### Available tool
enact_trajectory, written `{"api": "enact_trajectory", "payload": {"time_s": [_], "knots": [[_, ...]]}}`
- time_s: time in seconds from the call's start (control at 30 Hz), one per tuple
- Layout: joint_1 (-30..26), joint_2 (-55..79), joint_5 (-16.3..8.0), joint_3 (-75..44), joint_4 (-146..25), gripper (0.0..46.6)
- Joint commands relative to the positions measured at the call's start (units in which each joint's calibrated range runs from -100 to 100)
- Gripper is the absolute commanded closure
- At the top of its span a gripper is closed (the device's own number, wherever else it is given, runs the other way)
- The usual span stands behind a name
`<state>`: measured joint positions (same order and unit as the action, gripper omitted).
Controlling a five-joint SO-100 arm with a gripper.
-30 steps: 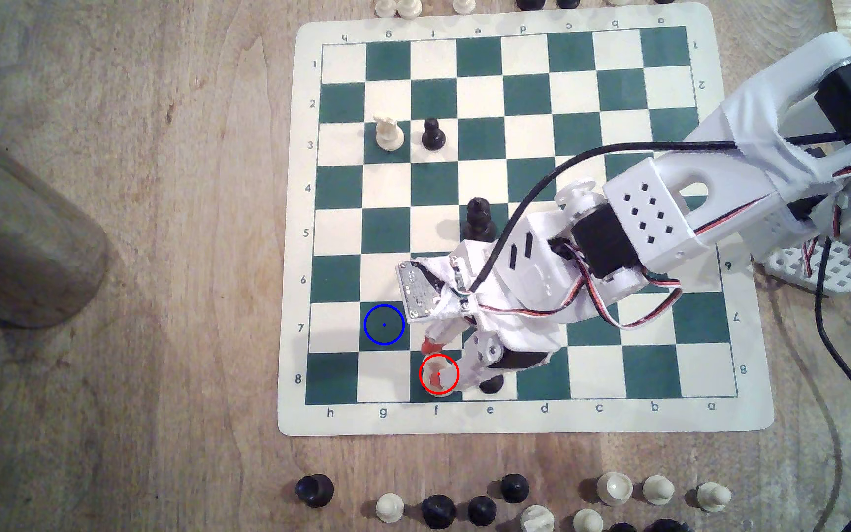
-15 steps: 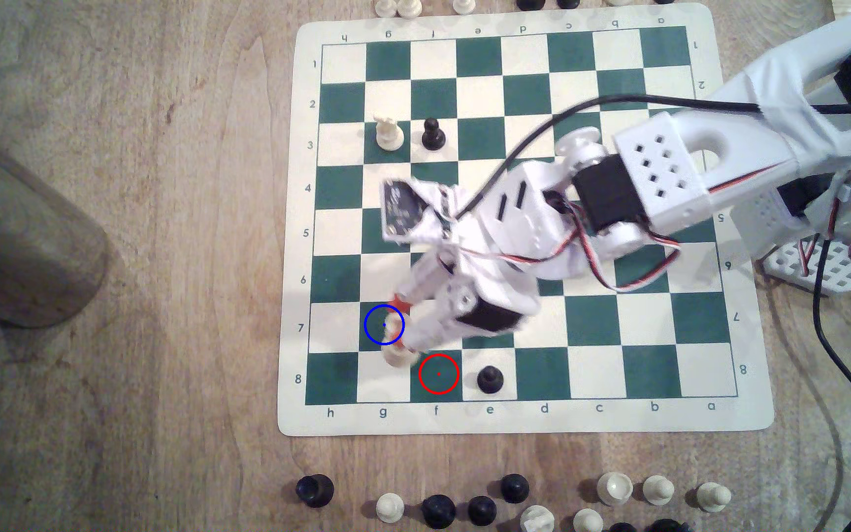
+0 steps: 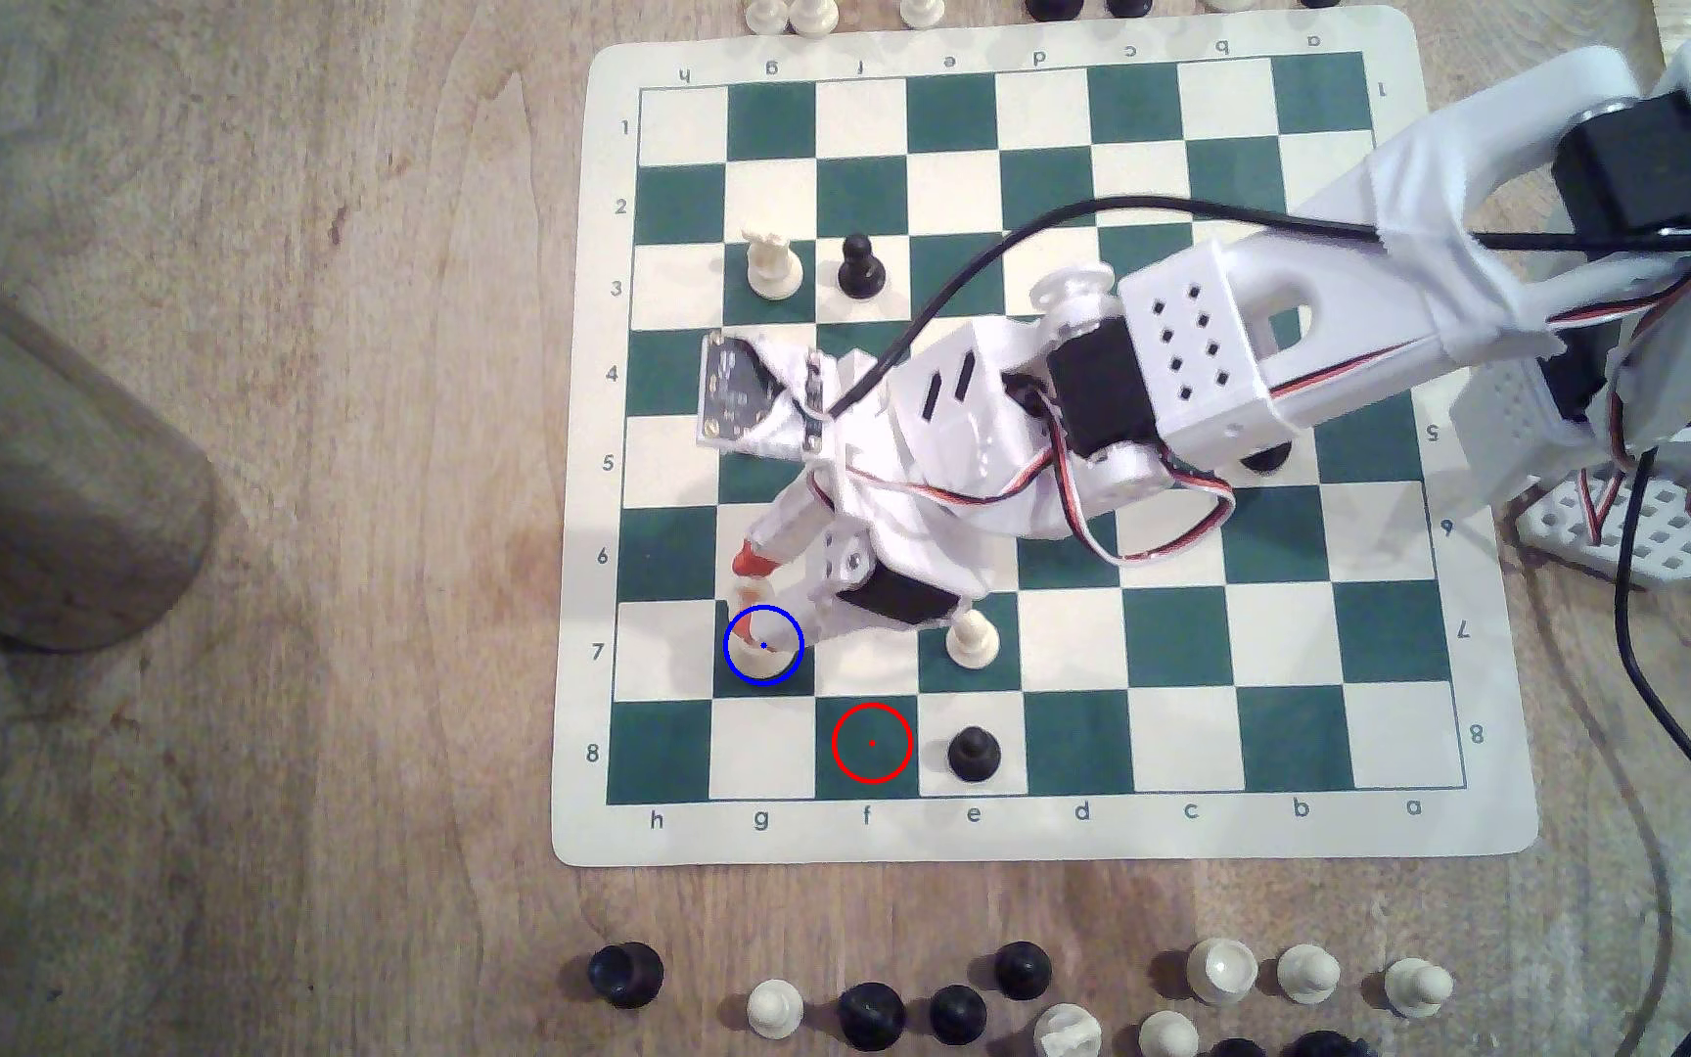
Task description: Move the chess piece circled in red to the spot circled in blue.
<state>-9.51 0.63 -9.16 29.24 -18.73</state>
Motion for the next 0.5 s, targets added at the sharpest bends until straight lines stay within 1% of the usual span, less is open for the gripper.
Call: {"api": "enact_trajectory", "payload": {"time_s": [0.0, 0.4, 0.43, 0.47], "knots": [[0.32, -1.14, 0.2, -5.12, 1.36, 44.5], [0.48, 0.48, 0.68, -4.85, 1.36, 44.2], [0.56, 0.48, 0.68, -4.85, 1.36, 40.4], [0.64, 0.39, 0.68, -4.76, 0.63, 33.4]]}}
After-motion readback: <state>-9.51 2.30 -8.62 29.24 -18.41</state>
